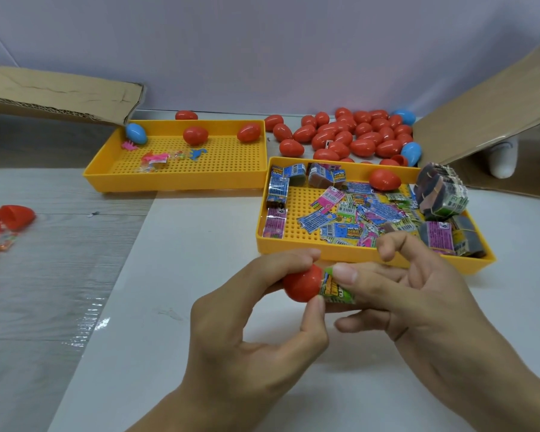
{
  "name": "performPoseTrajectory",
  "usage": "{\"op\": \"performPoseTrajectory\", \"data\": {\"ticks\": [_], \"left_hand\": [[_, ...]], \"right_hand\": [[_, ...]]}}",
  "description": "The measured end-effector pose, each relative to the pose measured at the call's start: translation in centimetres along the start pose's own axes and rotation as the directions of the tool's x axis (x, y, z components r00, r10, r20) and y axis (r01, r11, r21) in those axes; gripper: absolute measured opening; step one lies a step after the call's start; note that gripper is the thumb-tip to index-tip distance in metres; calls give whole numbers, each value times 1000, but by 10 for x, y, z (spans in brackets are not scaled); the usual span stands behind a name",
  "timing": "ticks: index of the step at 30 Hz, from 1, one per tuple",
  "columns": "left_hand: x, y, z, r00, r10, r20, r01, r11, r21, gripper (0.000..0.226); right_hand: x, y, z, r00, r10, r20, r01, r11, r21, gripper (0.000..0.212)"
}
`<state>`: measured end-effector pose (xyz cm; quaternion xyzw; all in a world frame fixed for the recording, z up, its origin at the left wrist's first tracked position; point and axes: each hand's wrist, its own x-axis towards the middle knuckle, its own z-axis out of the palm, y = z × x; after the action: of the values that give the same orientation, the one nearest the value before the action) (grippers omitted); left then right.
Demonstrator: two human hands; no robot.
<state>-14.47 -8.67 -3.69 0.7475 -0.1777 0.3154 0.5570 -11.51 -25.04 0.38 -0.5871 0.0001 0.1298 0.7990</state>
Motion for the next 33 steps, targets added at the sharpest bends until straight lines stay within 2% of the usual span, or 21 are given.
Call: {"op": "performPoseTrajectory", "data": {"ticks": [1, 3, 4, 6, 12, 16, 21, 25, 29, 33], "left_hand": [[0, 0, 0, 1000, -2, 1, 2, 1000, -2, 30], [0, -1, -1, 1000, -8, 1, 8, 1000, -8, 30], [1, -2, -1, 1000, -8, -1, 8, 1000, -11, 30], [2, -1, -1, 1000, -9, -1, 9, 1000, -15, 31], [2, -2, -1, 1000, -16, 19, 17, 998, -53, 27], [3, -2, -3, 999, 20, 39, -20, 1000, 3, 27], [3, 0, -3, 998, 44, 52, -45, 999, 20, 30], [4, 1, -3, 999, 35, 37, -35, 999, 20, 34], [5, 0, -4, 1000, -30, -8, 30, 999, -32, 31], [6, -2, -5, 994, -100, -37, 96, 991, -95, 35]], "right_hand": [[0, 0, -1, 1000, -6, 13, 6, 1000, -11, 51], [1, 1, -2, 998, -26, 54, 29, 998, -52, 29], [1, 1, -1, 998, -28, 65, 32, 997, -67, 28], [0, 1, -1, 998, -7, 67, 12, 996, -84, 40], [1, -3, -1, 983, 146, 112, -139, 988, -68, 45], [3, -8, 0, 956, 267, 124, -270, 963, 12, 48], [1, -10, -3, 937, 293, 192, -292, 956, -35, 41], [1, -10, -6, 932, 308, 189, -307, 951, -39, 28], [2, -11, -7, 922, 306, 237, -324, 945, 38, 43], [2, -12, -7, 917, 261, 301, -289, 956, 52, 43]]}}
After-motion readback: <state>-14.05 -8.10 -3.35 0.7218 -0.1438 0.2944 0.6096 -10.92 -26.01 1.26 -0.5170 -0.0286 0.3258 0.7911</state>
